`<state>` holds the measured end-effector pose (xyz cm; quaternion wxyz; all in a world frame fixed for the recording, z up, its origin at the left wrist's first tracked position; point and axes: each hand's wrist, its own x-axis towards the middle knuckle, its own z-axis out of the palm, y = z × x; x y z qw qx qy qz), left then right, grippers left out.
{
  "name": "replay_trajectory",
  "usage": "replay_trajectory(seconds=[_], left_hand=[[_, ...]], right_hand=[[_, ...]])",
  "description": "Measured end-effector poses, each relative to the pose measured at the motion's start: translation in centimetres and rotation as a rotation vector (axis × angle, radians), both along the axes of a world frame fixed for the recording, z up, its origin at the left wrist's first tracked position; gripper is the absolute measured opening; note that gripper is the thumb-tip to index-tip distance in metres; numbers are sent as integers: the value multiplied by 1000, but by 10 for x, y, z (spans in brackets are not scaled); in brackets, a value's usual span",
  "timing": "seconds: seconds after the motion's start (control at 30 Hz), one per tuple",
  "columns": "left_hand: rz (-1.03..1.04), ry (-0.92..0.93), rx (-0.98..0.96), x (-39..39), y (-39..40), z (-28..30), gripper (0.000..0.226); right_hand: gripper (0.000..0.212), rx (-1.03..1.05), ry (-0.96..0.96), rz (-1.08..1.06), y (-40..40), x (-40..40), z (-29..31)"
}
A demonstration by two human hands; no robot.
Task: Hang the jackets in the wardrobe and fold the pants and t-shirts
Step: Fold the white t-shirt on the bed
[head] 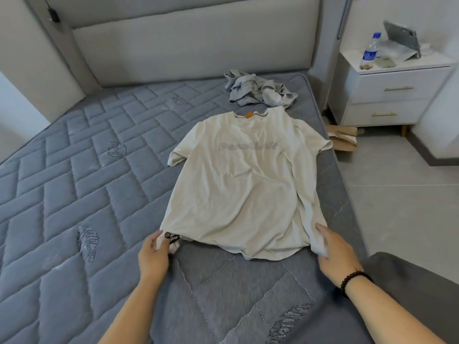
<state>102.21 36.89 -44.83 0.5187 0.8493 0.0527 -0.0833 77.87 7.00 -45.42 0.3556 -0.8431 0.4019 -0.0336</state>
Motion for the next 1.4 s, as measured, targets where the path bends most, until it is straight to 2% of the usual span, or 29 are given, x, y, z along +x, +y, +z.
replay_trajectory(seconds=[0.07,0.1,0.17,0.23,0.3,0.37,0.47,0.53,0.63,0.8,0.97,1.1,1.17,1.27,1.33,1.4], left_hand=[[27,64,-189,2,-5,12,17],[71,96,-292,2,-10,20,21],[129,136,-442,3,-14,32,23],[-4,88,-327,6,-13,34,7],[-141,62,-138,5,-11,35,23],[-208,50,-55,0,-9,40,33],[-217,-43,74,0,4,48,22],[-190,-66,108,6,18,51,15],[-179,-9,-22,11,44,53,23],[-131,104,-151,15,79,51,28],[-135,121,-98,8,91,44,30],[-167,-48,157,-5,92,37,22],[-241,-114,244,-10,93,31,25],[-387,-199,364,-9,95,6,35],[-460,-220,553,-11,94,-13,31],[-378,-245,773,-13,90,-21,27]], right_hand=[[36,44,-193,-269,-5,-3,6],[25,79,-262,-378,-8,-5,10],[16,176,-397,-558,-15,-10,13],[15,291,-494,-687,-20,-16,14],[16,391,-551,-759,-23,-19,13],[21,466,-577,-765,-23,-21,10],[27,490,-517,-678,-20,-20,9],[30,550,-510,-662,-17,-20,14],[32,667,-523,-632,-17,-25,33],[37,617,-347,-470,-36,-60,66],[32,579,-224,-413,-42,-86,83],[28,426,-10,-350,-37,-88,77],[27,289,100,-303,-31,-82,71],[27,14,370,-120,-15,-71,65],[32,-98,510,-13,-3,-64,58],[36,-166,602,86,4,-60,44]])
